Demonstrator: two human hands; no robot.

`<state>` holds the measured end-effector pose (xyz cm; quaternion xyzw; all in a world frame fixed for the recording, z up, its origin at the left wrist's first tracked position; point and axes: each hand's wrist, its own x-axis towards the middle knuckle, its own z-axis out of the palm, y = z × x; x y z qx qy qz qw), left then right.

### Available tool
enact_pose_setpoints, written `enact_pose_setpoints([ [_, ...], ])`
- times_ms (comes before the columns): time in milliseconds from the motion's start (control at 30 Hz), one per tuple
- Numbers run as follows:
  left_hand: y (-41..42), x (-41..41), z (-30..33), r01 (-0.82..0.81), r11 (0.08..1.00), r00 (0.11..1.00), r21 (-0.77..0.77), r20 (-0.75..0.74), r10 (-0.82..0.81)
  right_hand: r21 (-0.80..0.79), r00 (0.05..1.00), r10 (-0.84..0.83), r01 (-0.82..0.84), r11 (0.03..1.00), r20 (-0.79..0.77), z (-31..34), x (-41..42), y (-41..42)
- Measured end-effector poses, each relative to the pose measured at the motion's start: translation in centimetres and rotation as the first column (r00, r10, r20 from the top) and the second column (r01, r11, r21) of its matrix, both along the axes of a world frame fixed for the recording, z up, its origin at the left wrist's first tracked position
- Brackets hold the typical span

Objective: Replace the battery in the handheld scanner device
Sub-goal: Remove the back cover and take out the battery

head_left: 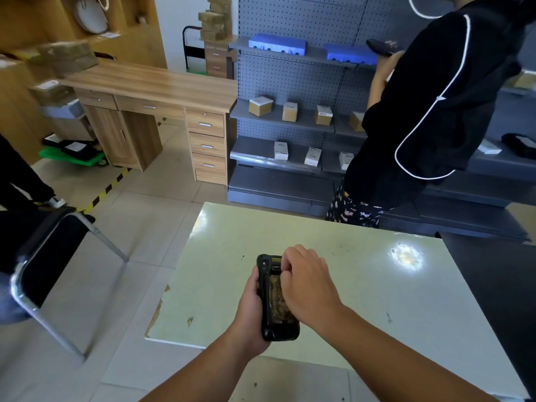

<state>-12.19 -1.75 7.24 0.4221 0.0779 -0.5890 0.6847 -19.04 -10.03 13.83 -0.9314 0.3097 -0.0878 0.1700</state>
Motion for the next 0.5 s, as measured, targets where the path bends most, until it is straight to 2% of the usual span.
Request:
enact_pose_setpoints([
  [133,0.0,0.4,0.2,-0.001,0.999,1.000,-0.050,-0.008,0.000,0.209,0.997,0.011,-0.026,0.978,0.073,-0.1,-0.5,-0.3],
  [267,0.3,0.9,0.3,-0.018,0.998,1.000,-0.057,0.005,0.018,0.457,0.989,0.106,-0.141,0.878,0.102,1.7,-1.3,-1.7],
  [433,1.1,0.8,-0.1,-0.027,0.997,0.999,-0.074,-0.019,0.026,0.629,0.971,0.224,-0.223,0.745,0.078,3.1,-1.5,-3.6],
  [500,1.2,0.7,-0.2,-0.008,0.996,1.000,-0.088,-0.023,0.006,0.636,0.965,0.213,-0.259,0.727,0.151,3.2,-1.4,-3.8],
])
